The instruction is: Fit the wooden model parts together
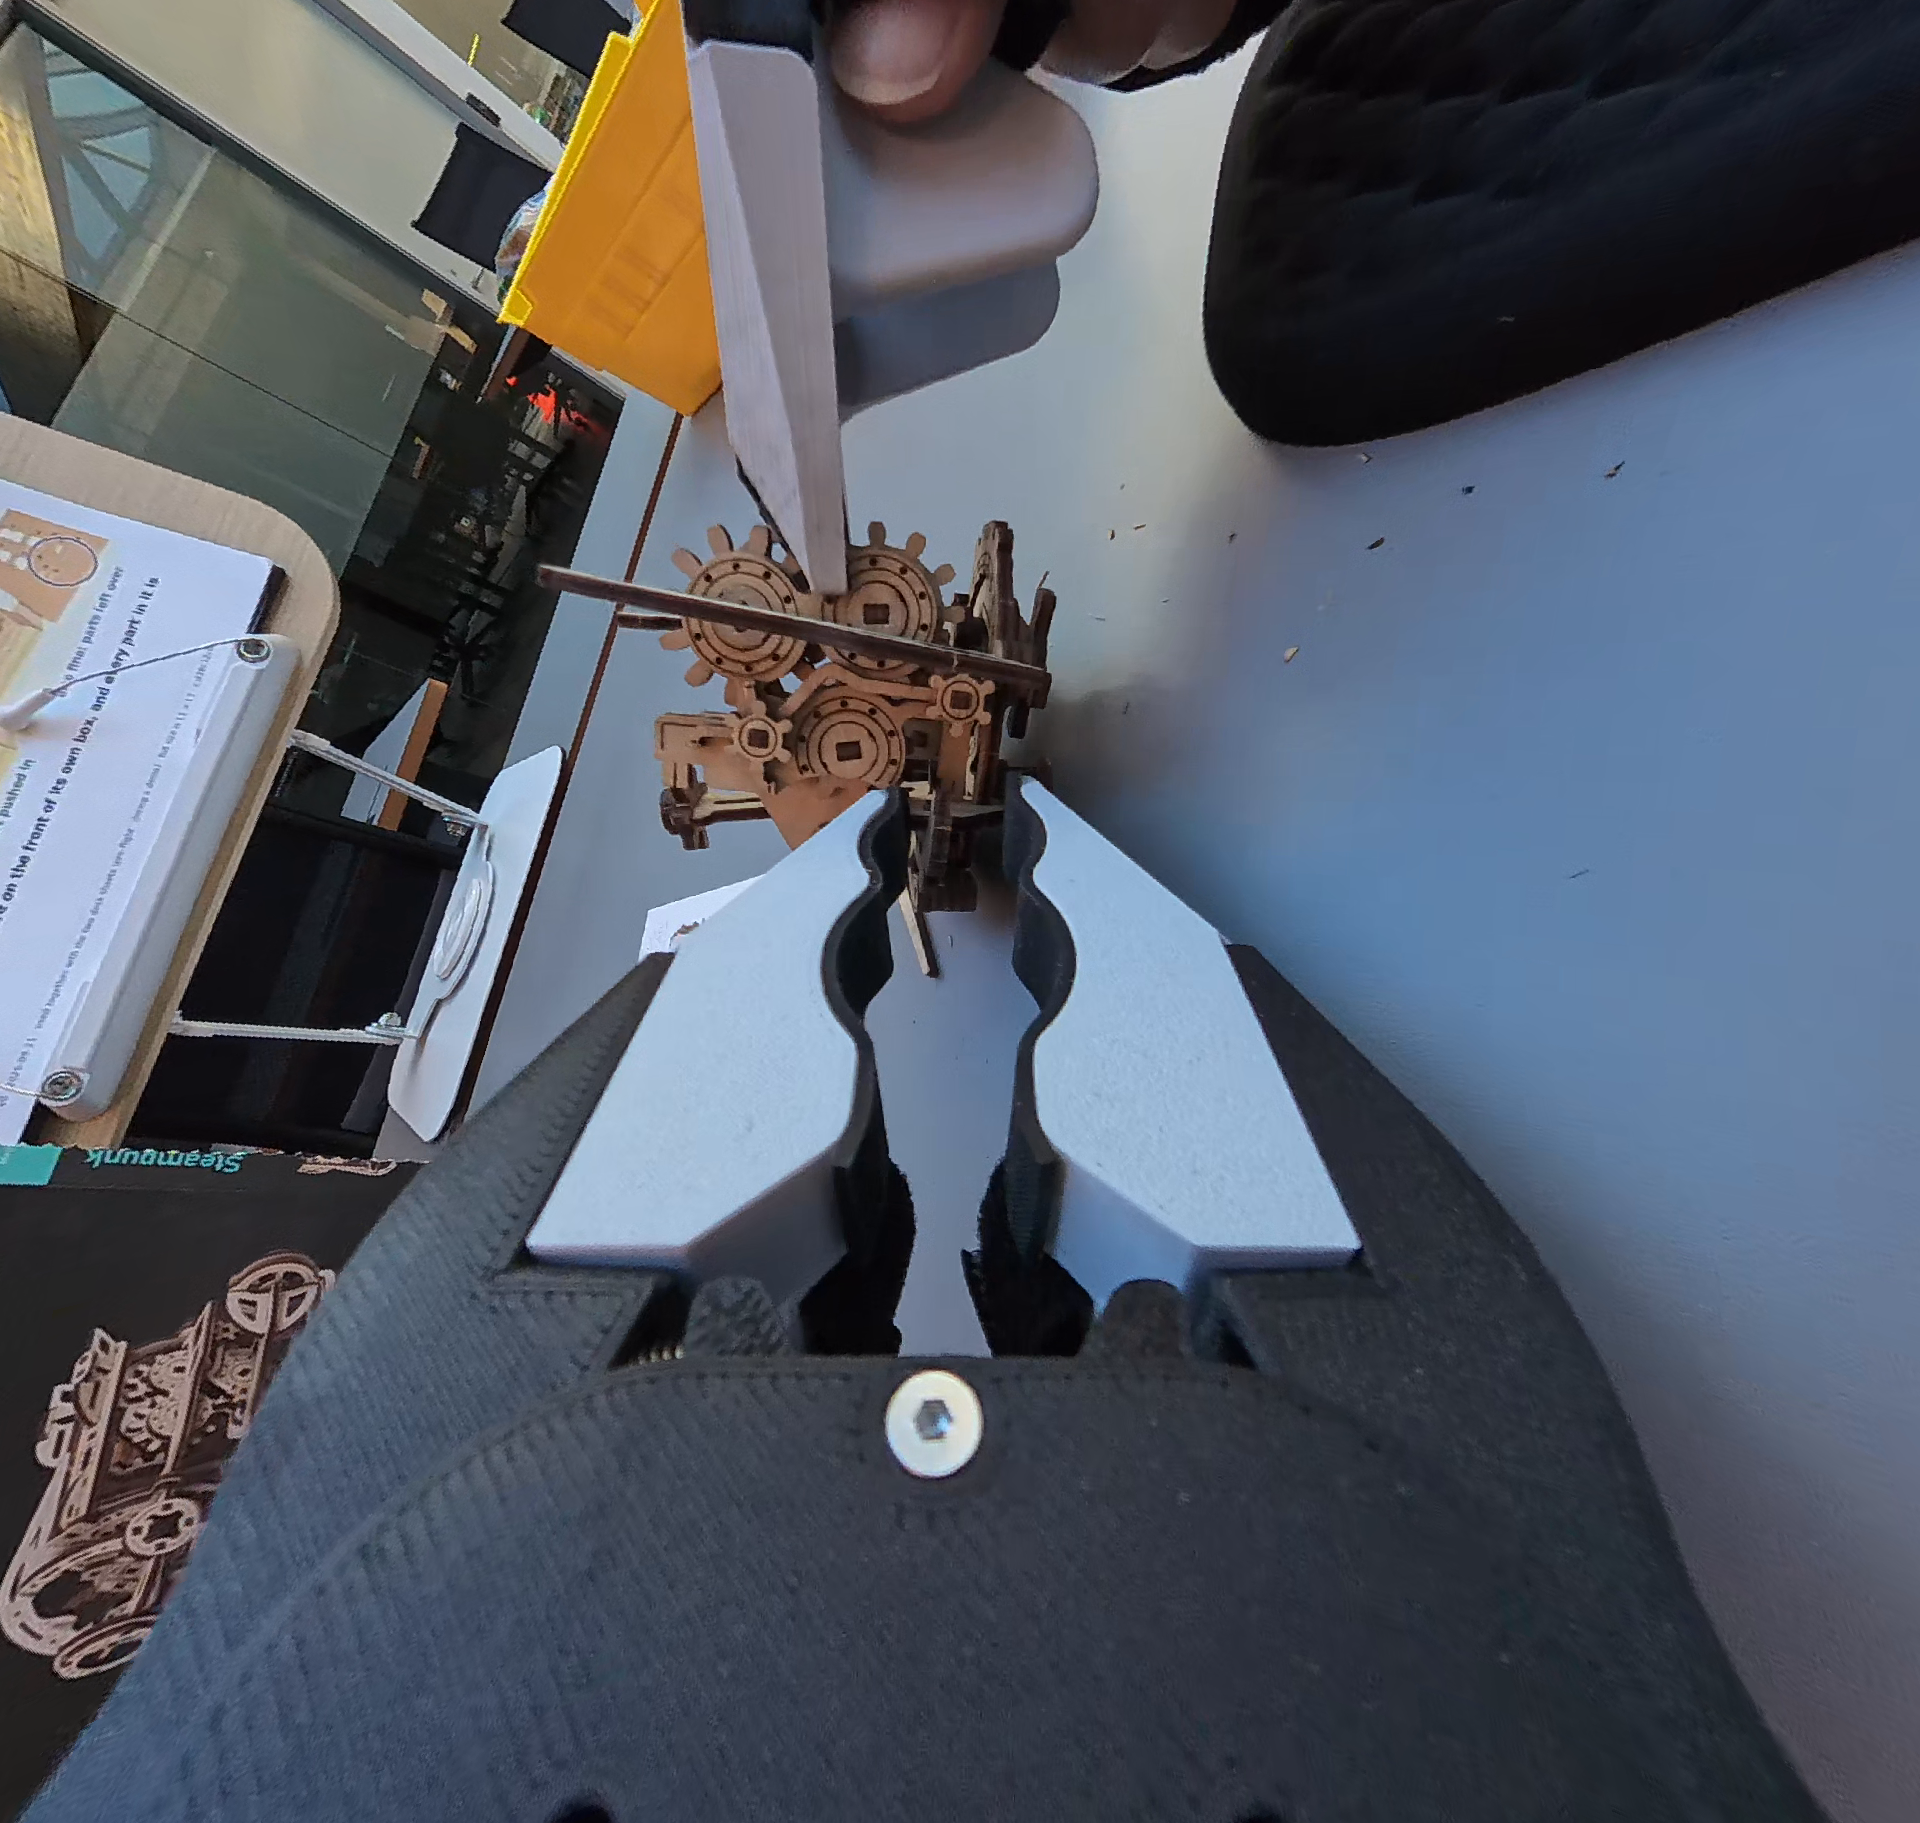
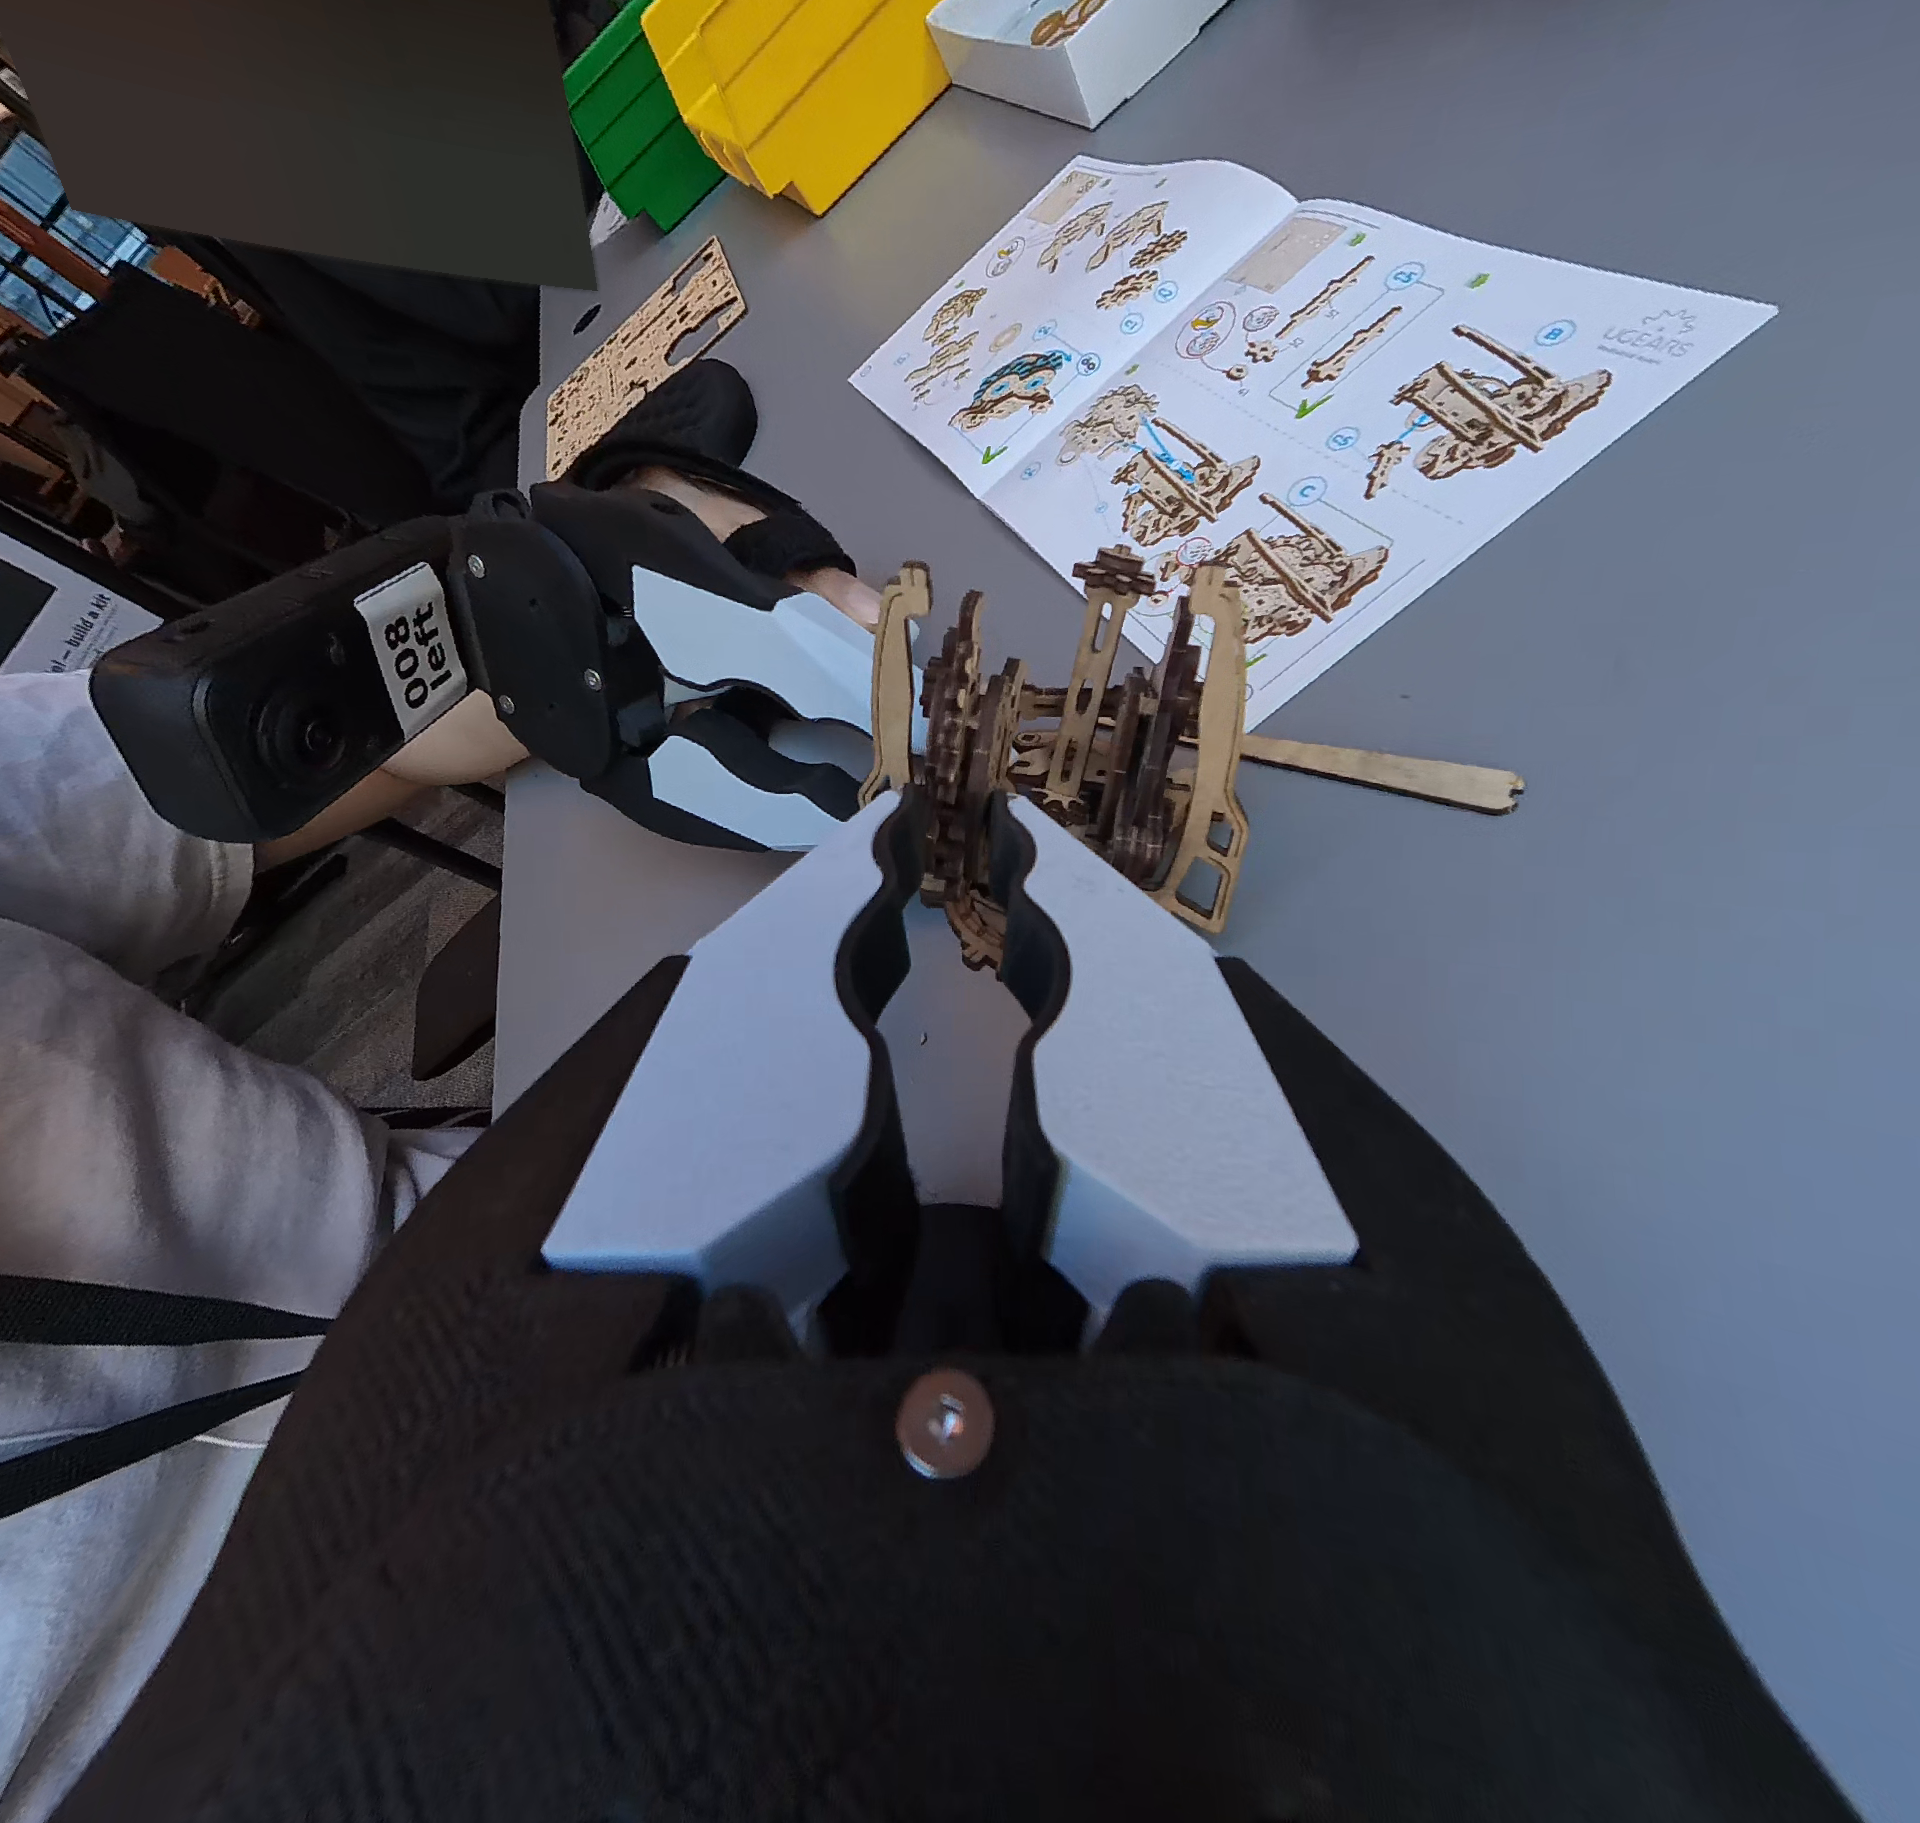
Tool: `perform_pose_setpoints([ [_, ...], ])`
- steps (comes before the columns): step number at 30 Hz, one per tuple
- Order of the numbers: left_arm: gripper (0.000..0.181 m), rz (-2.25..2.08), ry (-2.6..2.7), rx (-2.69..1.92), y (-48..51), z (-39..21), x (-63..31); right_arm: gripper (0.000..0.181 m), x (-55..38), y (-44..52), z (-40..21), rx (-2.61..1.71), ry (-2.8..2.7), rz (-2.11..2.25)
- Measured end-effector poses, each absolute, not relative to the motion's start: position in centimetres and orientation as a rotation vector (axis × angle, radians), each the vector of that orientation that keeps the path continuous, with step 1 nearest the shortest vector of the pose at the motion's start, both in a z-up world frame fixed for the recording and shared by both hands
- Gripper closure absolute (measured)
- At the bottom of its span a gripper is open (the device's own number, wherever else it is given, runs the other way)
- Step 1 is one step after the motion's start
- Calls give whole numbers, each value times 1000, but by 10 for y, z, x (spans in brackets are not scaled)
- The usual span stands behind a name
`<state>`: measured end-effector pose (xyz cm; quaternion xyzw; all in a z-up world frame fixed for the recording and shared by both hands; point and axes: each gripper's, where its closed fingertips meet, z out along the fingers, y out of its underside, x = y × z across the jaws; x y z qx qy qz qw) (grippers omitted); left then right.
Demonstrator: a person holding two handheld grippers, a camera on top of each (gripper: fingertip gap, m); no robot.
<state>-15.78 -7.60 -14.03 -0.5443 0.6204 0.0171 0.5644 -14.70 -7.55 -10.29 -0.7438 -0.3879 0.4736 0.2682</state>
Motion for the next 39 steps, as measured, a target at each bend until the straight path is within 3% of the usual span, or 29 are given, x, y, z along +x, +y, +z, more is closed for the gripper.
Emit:
perform_pose_setpoints([
  [21,164,17,1439,-1324,-76,-141,-158,162,-143,-80,-109,-1983,-1031,1286],
  [25,164,33,1442,-1314,-76,-141,-157,170,-147,-81,-110,-1984,-1036,1274],
  [39,165,10,1438,-1309,-76,-142,-158,170,-149,-80,-112,-2098,-1136,1237],
])
